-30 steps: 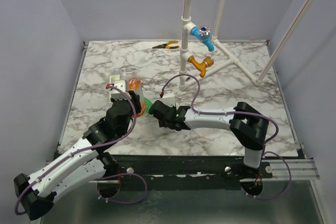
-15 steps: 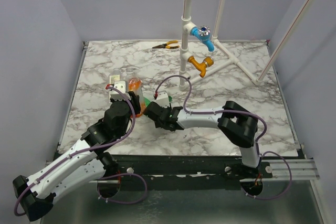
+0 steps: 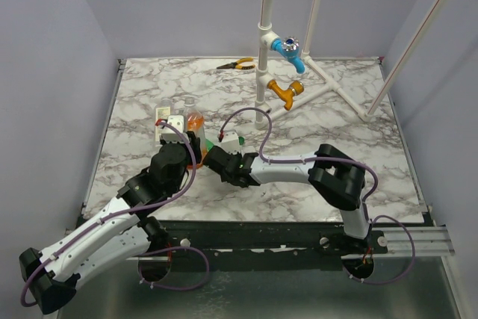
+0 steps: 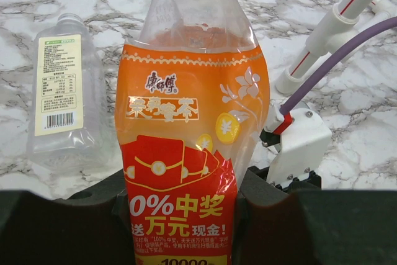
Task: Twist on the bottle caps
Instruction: Screw the bottle cap onto the plastic bottle.
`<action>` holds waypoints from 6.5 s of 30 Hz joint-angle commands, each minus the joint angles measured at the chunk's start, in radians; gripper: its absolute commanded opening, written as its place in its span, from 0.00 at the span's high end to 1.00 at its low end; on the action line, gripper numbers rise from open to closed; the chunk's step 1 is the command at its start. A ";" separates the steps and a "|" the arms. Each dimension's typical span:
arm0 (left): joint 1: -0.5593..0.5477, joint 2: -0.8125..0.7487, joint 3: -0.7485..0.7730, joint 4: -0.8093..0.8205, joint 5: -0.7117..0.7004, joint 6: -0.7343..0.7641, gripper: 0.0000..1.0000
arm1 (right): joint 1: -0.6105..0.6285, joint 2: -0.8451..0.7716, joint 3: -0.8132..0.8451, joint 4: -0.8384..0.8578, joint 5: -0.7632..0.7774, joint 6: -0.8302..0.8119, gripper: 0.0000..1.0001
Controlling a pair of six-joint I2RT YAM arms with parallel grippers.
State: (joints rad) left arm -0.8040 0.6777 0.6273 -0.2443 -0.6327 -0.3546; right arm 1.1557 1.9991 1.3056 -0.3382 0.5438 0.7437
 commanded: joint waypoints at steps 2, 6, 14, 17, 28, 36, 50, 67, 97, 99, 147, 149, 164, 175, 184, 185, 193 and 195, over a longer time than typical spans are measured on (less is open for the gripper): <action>0.006 -0.005 0.007 0.010 0.072 0.025 1.00 | 0.009 -0.018 -0.035 -0.021 0.050 0.018 0.67; 0.006 -0.006 0.004 0.023 0.140 0.079 1.00 | 0.009 -0.102 -0.049 -0.067 0.061 0.031 0.76; 0.005 -0.049 -0.017 0.076 0.381 0.297 1.00 | 0.010 -0.468 -0.146 -0.211 -0.058 0.052 0.81; 0.005 -0.076 -0.043 0.100 0.440 0.314 1.00 | 0.006 -0.581 -0.154 -0.274 -0.108 0.048 0.81; 0.004 -0.093 -0.140 0.300 0.757 0.282 1.00 | -0.348 -0.866 -0.157 -0.317 -0.552 -0.096 0.79; -0.007 -0.015 -0.135 0.395 0.860 0.276 1.00 | -0.462 -0.879 0.045 -0.426 -0.698 -0.159 0.79; -0.217 0.054 -0.173 0.664 0.745 0.325 1.00 | -0.463 -0.763 0.348 -0.589 -0.840 -0.185 0.79; -0.267 0.102 -0.241 0.785 0.641 0.376 1.00 | -0.462 -0.726 0.438 -0.818 -0.883 -0.202 0.80; -0.271 0.254 -0.251 0.963 0.660 0.360 1.00 | -0.449 -0.717 0.388 -0.819 -0.819 -0.213 0.81; -0.270 0.264 -0.255 0.985 0.657 0.360 1.00 | -0.444 -0.714 0.392 -0.826 -0.800 -0.218 0.81; -0.301 0.330 -0.186 1.057 0.732 0.463 1.00 | -0.301 -0.617 0.534 -1.046 -0.677 -0.214 0.80; -0.302 0.333 -0.188 1.060 0.733 0.478 1.00 | -0.299 -0.614 0.530 -1.040 -0.704 -0.222 0.80; -0.303 0.348 -0.203 1.164 0.689 0.439 1.00 | -0.301 -0.551 0.621 -1.040 -0.688 -0.182 0.76; -0.302 0.397 -0.211 1.185 0.648 0.398 1.00 | -0.301 -0.536 0.662 -1.056 -0.648 -0.159 0.71; -0.302 0.435 -0.206 1.186 0.602 0.379 1.00 | -0.300 -0.514 0.679 -1.083 -0.612 -0.165 0.69; -0.302 0.440 -0.204 1.186 0.602 0.379 1.00 | -0.300 -0.514 0.679 -1.083 -0.609 -0.167 0.68; -0.302 0.459 -0.197 1.186 0.600 0.382 1.00 | -0.300 -0.513 0.676 -1.084 -0.601 -0.170 0.63; -0.301 0.457 -0.198 1.186 0.600 0.383 1.00 | -0.299 -0.513 0.674 -1.084 -0.599 -0.170 0.62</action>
State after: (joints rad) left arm -1.0954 1.1313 0.3832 0.8745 -0.0296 0.0299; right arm 0.8368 1.4662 1.9766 -1.4117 -0.0010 0.5499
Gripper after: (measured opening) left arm 0.398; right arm 0.370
